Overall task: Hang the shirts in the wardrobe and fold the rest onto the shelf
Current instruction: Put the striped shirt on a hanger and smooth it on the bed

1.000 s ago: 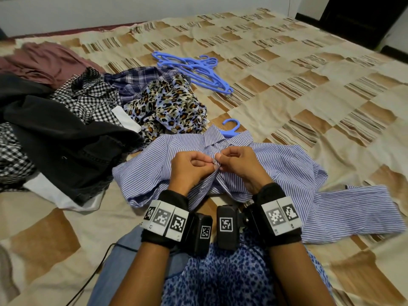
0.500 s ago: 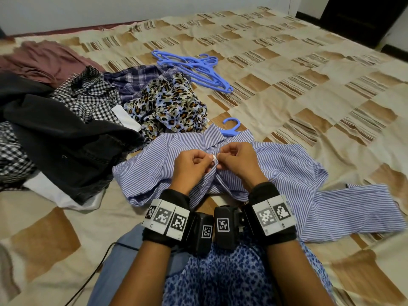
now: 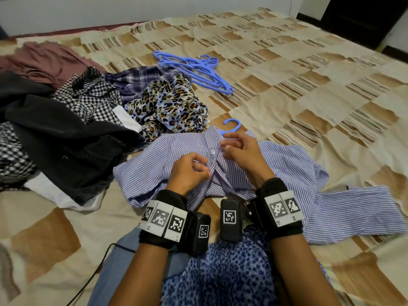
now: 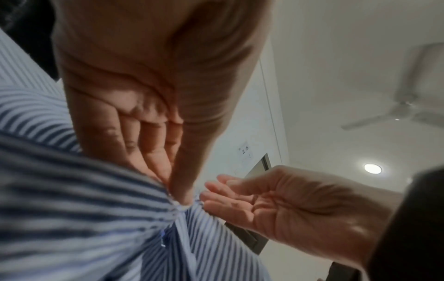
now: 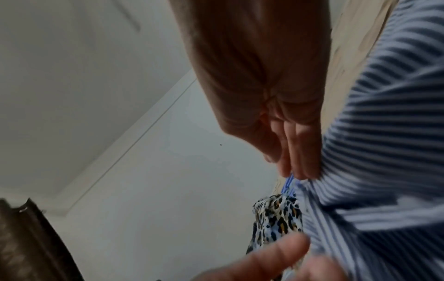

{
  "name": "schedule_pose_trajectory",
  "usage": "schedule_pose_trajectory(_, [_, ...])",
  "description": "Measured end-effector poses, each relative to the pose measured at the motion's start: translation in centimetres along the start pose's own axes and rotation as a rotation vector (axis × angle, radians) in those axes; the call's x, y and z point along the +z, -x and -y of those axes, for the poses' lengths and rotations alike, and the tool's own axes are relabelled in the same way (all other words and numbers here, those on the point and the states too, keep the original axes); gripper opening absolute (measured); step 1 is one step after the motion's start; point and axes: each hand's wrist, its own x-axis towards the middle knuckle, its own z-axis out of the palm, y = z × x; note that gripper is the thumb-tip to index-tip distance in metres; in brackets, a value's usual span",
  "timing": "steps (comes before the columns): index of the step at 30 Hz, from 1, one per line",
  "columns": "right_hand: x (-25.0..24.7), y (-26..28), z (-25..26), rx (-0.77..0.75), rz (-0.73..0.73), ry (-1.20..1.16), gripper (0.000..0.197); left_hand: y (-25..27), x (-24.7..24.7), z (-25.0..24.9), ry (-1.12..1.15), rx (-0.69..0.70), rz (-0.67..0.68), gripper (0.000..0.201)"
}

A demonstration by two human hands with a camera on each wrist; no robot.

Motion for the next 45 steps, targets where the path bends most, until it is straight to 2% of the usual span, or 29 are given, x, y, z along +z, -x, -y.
schedule_pose_trajectory(2, [-0.1, 0.0, -0.1, -0.025, 0.006, 0.108, 0.027, -0.2, -0.4, 0.2, -0.067, -0.041, -0.046, 0.034])
schedule_pose_trajectory(5, [-0.3, 0.2, -0.3, -0.039, -0.01, 0.174, 0.016, -0.2, -0.5, 0.5, -0.122, -0.182, 0.043, 0.038])
schedule_pose_trajectory(9, [-0.6, 0.5, 0.0, -0.068, -0.041, 0.268, 0.003, 0.1, -0.3, 0.3, -0.219, -0.199, 0.127, 0.05])
schedule_pose_trajectory(10, [-0.8, 0.6, 0.2, -0.034, 0.01, 0.32, 0.002, 0.2, -0.2, 0.2, -0.26, -0.196, 0.178, 0.052])
schedule_pose_trajectory(12, [-0.8, 0.8, 0.2, 0.124, 0.215, 0.433, 0.007, 0.3, 0.1, 0.2, -0.351, -0.186, 0.255, 0.049])
schedule_pose_trajectory(13, [-0.6, 0.7, -0.1, 0.192, 0.294, 0.505, 0.009, 0.3, 0.2, 0.2, -0.372, -0.174, 0.249, 0.045])
schedule_pose_trajectory(14, [-0.4, 0.4, -0.8, 0.215, 0.303, 0.603, 0.01, 0.3, 0.2, 0.2, -0.362, -0.164, 0.213, 0.041])
schedule_pose_trajectory(17, [0.3, -0.8, -2.3, 0.163, 0.145, 0.835, 0.019, 0.0, -0.3, 0.0, -0.237, -0.142, -0.034, 0.033])
schedule_pose_trajectory(19, [0.6, -1.0, -2.5, 0.17, 0.169, 0.879, 0.021, -0.2, -0.7, 0.0, -0.226, -0.088, -0.158, 0.028])
schedule_pose_trajectory(21, [0.7, -1.3, -2.7, 0.192, 0.221, 0.906, 0.026, -0.2, -0.8, 0.1, -0.228, -0.051, -0.179, 0.026])
schedule_pose_trajectory(24, [1.1, -1.6, -3.0, 0.176, 0.221, 1.002, 0.028, -0.2, -0.4, 0.2, -0.219, 0.004, -0.137, 0.021])
schedule_pose_trajectory(26, [1.2, -1.8, -3.1, 0.17, 0.221, 0.996, 0.025, -0.1, -0.3, 0.2, -0.222, 0.056, -0.124, 0.019])
schedule_pose_trajectory(28, [1.1, -1.6, -2.6, 0.125, 0.187, 0.902, 0.026, -0.1, -0.4, 0.4, -0.193, 0.079, -0.099, 0.026])
schedule_pose_trajectory(30, [0.7, -1.3, -1.8, 0.023, 0.08, 0.805, 0.025, -0.1, -0.6, 0.4, -0.156, 0.055, -0.059, 0.036])
schedule_pose_trajectory(33, [0.4, -0.3, -0.6, -0.14, -0.063, 0.773, 0.017, 0.1, -0.8, 0.1, -0.124, 0.032, -0.03, 0.032])
schedule_pose_trajectory(35, [0.8, 0.7, 0.0, -0.188, -0.019, 0.746, 0.018, 0.3, -0.8, -0.4, -0.055, 0.017, -0.02, 0.025])
schedule_pose_trajectory(38, [1.2, 1.8, 0.6, -0.198, 0.181, 0.724, 0.023, 0.4, -0.9, -1.1, 0.125, -0.002, -0.007, 0.019])
schedule_pose_trajectory(41, [1.0, 1.7, 0.7, -0.172, 0.319, 0.665, 0.017, 0.7, -1.0, -1.3, 0.263, 0.018, 0.015, 0.02])
schedule_pose_trajectory(45, [0.3, 1.6, 0.7, -0.125, 0.305, 0.497, 0.013, 0.7, -0.9, -1.2, 0.255, 0.047, 0.02, 0.021])
